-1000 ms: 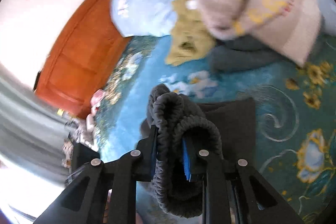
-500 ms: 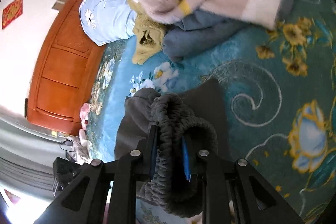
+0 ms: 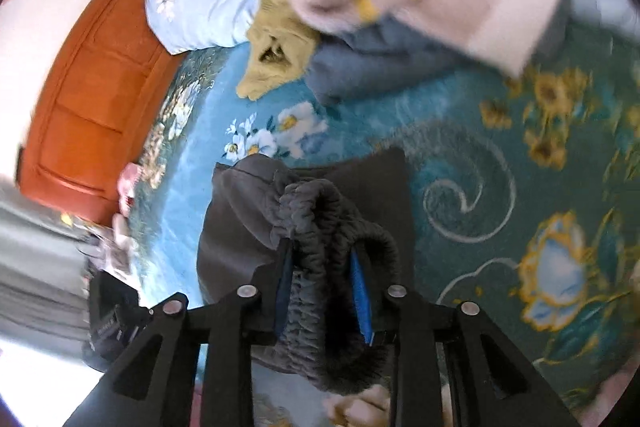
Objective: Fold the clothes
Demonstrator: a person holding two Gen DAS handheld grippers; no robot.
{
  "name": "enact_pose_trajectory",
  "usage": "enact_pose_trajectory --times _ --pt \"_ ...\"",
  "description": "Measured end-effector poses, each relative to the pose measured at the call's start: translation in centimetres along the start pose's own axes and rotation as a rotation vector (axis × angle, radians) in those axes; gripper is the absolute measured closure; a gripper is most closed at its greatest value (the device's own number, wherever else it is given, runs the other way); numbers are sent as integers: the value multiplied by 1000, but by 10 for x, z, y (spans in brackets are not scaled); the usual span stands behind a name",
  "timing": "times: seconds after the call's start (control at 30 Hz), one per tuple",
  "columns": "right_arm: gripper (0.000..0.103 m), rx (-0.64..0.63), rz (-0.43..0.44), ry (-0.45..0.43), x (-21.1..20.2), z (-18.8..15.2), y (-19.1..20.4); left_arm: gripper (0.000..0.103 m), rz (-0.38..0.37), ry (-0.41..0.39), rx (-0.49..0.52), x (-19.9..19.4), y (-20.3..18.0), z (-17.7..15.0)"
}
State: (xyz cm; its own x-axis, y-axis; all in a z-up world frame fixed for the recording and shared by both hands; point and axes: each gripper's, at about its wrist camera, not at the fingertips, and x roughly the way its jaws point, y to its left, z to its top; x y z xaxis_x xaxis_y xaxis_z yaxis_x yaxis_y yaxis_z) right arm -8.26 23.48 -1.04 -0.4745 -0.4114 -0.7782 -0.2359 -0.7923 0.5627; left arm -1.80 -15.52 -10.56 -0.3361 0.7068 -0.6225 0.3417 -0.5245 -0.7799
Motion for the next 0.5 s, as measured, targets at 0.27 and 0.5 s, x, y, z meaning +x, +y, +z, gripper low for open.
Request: enact_pose_trajectory --times 0.27,0.5 --pt "73 -166 -22 -53 -13 -4 45 33 14 15 4 4 2 3" --pt "77 -104 -90 57 38 -22 14 33 11 22 7 6 2 4"
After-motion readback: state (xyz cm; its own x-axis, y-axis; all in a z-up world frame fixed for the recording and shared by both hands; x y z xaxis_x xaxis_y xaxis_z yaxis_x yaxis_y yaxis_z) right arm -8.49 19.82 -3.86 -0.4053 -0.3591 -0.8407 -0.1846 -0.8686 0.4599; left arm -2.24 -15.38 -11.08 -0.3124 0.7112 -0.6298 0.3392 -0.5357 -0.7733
